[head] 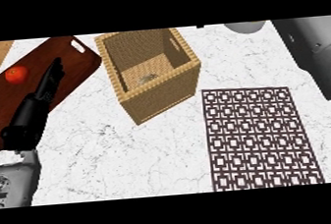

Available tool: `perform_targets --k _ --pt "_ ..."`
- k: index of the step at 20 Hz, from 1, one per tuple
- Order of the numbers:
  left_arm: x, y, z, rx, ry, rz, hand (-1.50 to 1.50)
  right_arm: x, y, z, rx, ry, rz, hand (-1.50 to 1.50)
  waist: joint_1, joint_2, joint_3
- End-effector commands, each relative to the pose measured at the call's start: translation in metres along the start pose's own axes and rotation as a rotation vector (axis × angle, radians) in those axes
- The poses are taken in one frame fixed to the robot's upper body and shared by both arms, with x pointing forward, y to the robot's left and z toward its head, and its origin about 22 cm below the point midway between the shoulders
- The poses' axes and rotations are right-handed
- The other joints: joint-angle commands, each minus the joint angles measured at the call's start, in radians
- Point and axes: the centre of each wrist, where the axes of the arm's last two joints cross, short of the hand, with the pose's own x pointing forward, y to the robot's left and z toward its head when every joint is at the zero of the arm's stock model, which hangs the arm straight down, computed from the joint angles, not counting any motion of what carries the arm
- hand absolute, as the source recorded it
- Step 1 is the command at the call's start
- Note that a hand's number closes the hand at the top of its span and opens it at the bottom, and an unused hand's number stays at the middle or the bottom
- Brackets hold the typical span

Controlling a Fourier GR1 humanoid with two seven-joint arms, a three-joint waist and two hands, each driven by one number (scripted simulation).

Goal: Pick the cupcake from the placemat and place it in the basket

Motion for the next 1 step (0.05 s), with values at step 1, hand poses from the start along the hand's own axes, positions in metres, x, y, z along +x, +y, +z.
perform_targets --k 1 --pt "-0.0016 -0.0091 0.0033 -0.013 -0.008 0.005 0.00 -0.0154 -0.0543 0.0230 -0.135 0.013 -0.073 -1.50 0.010 0.005 0.001"
